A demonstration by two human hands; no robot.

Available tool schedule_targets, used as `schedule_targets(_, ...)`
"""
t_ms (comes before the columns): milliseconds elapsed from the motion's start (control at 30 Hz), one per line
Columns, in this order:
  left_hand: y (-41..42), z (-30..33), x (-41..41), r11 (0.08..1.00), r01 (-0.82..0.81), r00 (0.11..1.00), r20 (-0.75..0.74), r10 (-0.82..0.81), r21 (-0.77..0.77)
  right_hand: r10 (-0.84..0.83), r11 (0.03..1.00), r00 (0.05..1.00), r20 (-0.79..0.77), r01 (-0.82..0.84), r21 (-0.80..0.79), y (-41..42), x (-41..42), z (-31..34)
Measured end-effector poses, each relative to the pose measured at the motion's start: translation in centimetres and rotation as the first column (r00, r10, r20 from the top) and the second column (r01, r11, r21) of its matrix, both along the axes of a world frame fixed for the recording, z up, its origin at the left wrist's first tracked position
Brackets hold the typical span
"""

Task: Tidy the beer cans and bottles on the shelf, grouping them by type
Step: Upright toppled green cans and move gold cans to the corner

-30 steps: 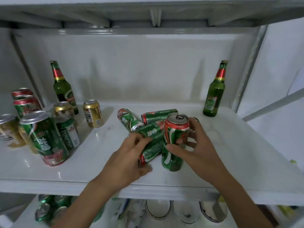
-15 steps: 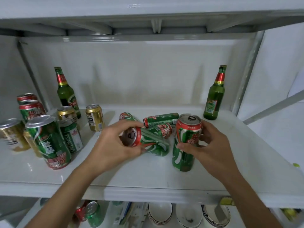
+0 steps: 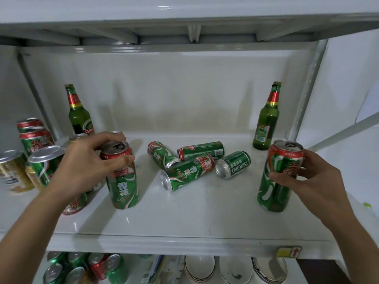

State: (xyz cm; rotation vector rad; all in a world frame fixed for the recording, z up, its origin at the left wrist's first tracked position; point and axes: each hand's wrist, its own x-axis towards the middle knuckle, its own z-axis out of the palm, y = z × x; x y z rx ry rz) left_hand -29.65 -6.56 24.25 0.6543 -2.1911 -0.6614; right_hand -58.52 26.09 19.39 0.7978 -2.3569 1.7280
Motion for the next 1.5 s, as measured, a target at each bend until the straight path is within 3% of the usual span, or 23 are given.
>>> schedule_targets(367,0.9,-2.2,-0.7,0.993,-0.082,0.991,-0.097,0.089,0.080,-0.014,0.996,1.000,0.002,0.013,0.088,-0.8,0.5,-1.2)
schedule_targets(533,1.6,-2.5,-0.5,0.996,-0.084,0.992,-0.099,0.083,-0.007,-0.001,0.995,0.999,0.044,-0.003,0.099,-0.7,0.9,-0.9)
schedule_targets(600,1.7,-2.8,-0.4,0.979,-0.154,0.983,-0.116,0.139,-0.136,0.008,0.999,0.998,0.062,-0.011,0.035,-0.7,1.3,-0.9)
schedule_targets(667,2.3,-2.6,-0.2,0.905,-0.206,0.968,-0.212,0.134,-0.371,-0.073,0.995,0.997,-0.041,0.069,-0.072,-0.5,2.4,-0.9)
schedule_targets(733,3.9,-2.3,-0.6,0.824,-0.169,0.960,-0.278,0.015,-0.541,-0.250,0.957,0.912,-0.326,0.182,-0.226,-0.5,3.7,-0.5)
schedule_targets(800,5.2,-2.6,-2.0,0.797,-0.022,0.970,-0.205,-0.128,-0.603,-0.303,0.933,0.753,-0.584,0.111,-0.342,-1.2,5.4,0.3)
schedule_targets(833,5.4,-3.1,-3.0,0.800,0.072,0.977,-0.121,-0.178,-0.596,-0.243,0.945,0.704,-0.667,0.017,-0.326,-2.1,6.0,0.6)
schedule_targets(900,5.6,-4.3,-5.0,0.823,0.231,0.971,0.069,-0.229,-0.520,-0.016,0.979,0.659,-0.752,-0.141,-0.144,-4.6,6.3,0.4)
schedule_targets(967,5.3,-5.0,-7.1,0.855,0.304,0.948,0.217,-0.231,-0.420,0.224,0.975,0.664,-0.714,-0.154,0.162,-7.4,5.5,-0.8)
schedule_targets(1033,4.6,-5.4,-9.9,0.876,0.334,0.915,0.343,-0.212,-0.349,0.369,0.888,0.734,-0.571,-0.097,0.449,-9.7,4.0,-2.2)
schedule_targets(1100,3.8,-5.2,-12.8,0.879,0.356,0.870,0.456,-0.188,-0.317,0.401,0.799,0.788,-0.466,-0.052,0.599,-11.2,2.7,-3.0)
schedule_targets(1333,3.6,-4.3,-20.6,0.875,0.388,0.684,0.727,-0.063,-0.290,0.388,0.567,0.801,-0.456,0.183,0.803,-14.2,-0.9,-3.6)
schedule_targets(1400,3.6,-4.6,-21.7,0.873,0.370,0.667,0.745,-0.012,-0.317,0.399,0.515,0.793,-0.460,0.222,0.828,-14.4,-1.6,-3.7)
schedule_targets(1500,3.7,-5.2,-22.2,0.862,0.338,0.697,0.715,0.040,-0.378,0.399,0.528,0.775,-0.491,0.244,0.814,-14.6,-1.8,-3.8)
